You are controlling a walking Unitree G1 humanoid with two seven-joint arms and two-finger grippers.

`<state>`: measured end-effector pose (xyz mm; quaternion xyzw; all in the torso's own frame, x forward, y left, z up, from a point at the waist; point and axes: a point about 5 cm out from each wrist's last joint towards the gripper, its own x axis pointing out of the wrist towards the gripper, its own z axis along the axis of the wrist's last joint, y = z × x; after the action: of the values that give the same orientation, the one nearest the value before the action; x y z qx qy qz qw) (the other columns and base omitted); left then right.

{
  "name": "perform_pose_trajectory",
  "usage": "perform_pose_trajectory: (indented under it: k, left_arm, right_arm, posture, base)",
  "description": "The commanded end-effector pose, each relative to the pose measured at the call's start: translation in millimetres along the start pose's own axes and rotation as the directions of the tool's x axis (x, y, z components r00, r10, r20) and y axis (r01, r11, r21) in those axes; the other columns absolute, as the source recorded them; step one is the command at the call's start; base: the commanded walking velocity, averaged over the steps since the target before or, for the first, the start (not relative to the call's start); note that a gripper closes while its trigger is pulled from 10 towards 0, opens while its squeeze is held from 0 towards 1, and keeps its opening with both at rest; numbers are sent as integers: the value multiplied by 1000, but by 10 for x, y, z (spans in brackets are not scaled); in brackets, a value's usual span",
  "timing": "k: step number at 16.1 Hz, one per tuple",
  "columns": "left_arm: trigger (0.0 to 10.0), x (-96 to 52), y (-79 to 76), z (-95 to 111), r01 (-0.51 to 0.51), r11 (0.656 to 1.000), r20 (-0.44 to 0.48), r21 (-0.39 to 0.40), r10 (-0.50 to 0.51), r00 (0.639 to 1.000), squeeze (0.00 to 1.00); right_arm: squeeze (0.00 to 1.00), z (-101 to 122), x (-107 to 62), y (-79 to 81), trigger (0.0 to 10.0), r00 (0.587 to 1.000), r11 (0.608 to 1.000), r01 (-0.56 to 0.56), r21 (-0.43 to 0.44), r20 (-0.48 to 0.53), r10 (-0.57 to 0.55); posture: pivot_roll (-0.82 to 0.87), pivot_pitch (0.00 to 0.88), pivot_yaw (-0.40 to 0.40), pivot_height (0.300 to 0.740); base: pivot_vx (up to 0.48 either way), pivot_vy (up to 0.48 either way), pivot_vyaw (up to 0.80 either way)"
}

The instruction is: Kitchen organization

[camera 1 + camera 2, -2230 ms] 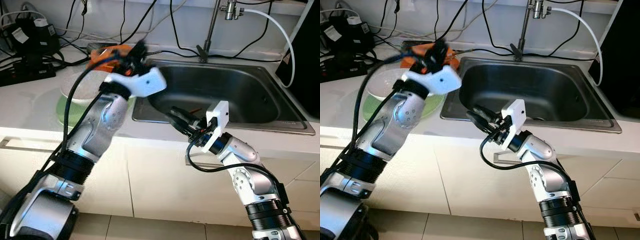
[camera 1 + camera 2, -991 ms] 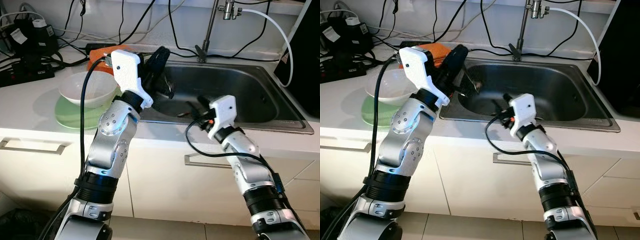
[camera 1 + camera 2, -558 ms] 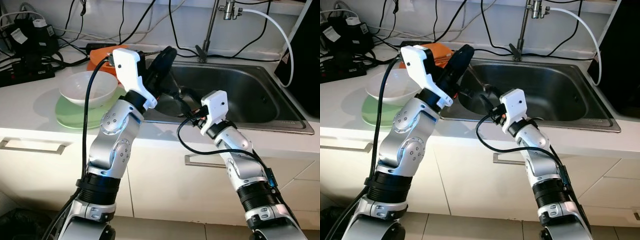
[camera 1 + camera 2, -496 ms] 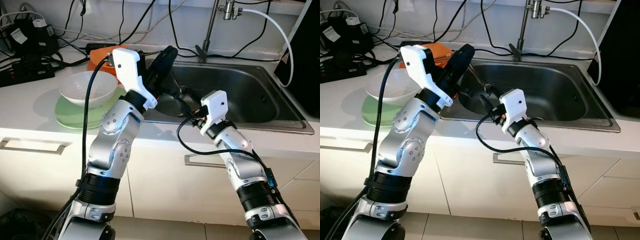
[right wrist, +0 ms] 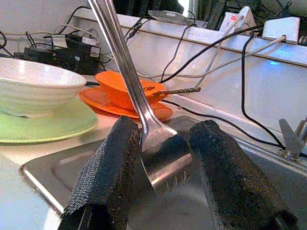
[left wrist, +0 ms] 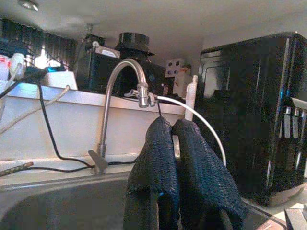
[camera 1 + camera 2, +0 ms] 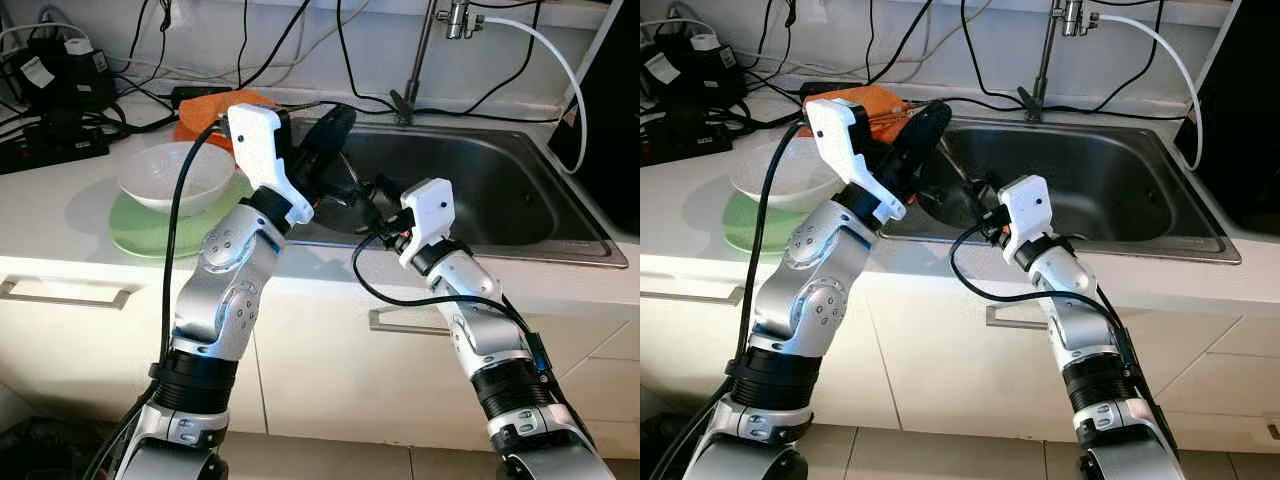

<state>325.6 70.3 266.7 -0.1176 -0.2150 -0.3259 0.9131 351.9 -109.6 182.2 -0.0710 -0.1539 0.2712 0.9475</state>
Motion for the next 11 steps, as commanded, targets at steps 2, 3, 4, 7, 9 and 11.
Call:
perform_pose_trajectory:
  k: [2,3,4,7,9,11]
  left_arm:
    - [10000,0,-45,15,23,1000,-3,9,-23,1000,0]
    - [10000,-2,-46,14,23,1000,-4,9,-22,1000,0]
    - [10000,-9,-48,3,23,1000,-9,5,-22,1000,0]
    - [10000,-8,-55,-18,26,1000,-20,1,-26,999,0]
    - [10000,-1,-76,-49,30,1000,-27,-6,-30,999,0]
    - [10000,3,-98,-66,35,999,-32,-13,-35,999,0]
  right_arm:
    - [0,79,39,-22,10000,999,1000,5,-9,37,-5]
    - [0,79,41,-20,10000,999,1000,5,-8,37,-5]
    - [0,79,50,-6,10000,999,1000,4,-6,39,-4]
    - [0,88,71,17,10000,999,1000,-4,-3,47,4]
    - [0,93,92,28,10000,999,1000,-7,1,50,7]
    - [0,90,106,38,10000,999,1000,-10,2,50,9]
  posture:
    - [103,21,2,740]
    - [106,23,3,740]
    - [106,22,4,740]
    - [107,21,7,740]
    - [109,19,8,740]
    - [111,17,6,740]
  base:
    - [0,0,0]
    - [0,0,0]
    - [0,0,0]
    - [0,0,0]
    - [0,0,0]
    - [0,0,0]
